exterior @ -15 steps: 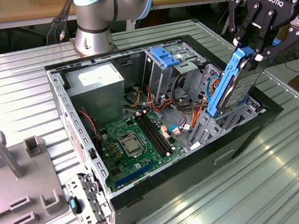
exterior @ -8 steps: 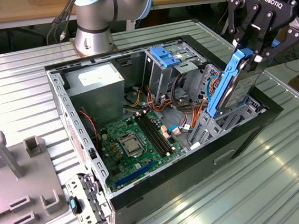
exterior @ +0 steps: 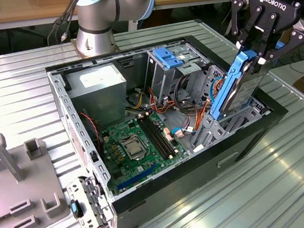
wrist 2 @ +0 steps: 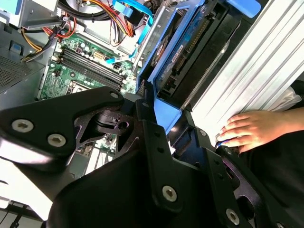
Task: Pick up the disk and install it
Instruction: 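Insert the disk into the insertion slot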
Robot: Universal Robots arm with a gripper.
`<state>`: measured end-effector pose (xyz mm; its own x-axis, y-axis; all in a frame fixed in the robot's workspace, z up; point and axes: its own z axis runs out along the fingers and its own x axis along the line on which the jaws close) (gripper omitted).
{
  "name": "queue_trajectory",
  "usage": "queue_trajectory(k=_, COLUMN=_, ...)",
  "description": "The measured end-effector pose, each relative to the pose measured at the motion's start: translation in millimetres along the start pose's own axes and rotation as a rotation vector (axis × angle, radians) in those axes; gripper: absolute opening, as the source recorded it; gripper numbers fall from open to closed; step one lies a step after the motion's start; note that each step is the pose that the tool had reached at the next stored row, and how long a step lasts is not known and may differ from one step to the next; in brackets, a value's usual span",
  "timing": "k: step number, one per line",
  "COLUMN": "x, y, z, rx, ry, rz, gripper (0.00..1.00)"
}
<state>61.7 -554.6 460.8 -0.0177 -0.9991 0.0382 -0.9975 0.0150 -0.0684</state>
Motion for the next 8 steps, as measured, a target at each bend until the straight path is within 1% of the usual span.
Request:
queue_trajectory(k=3, x=0.1, y=-0.1, z=-2.3, rx=0.0000, ry=-0.0003, rz=0.000, gripper=0.37)
queue_trajectory(k=4, x=0.2, y=-0.3, z=-4.1, rx=0.0000, ry=-0.0001, rz=0.000, gripper=0.37)
queue_trajectory(k=8, x=-0.2, y=-0.4, z=-4.7, rx=0.0000, ry=0.0000, rz=0.000, gripper=0.37)
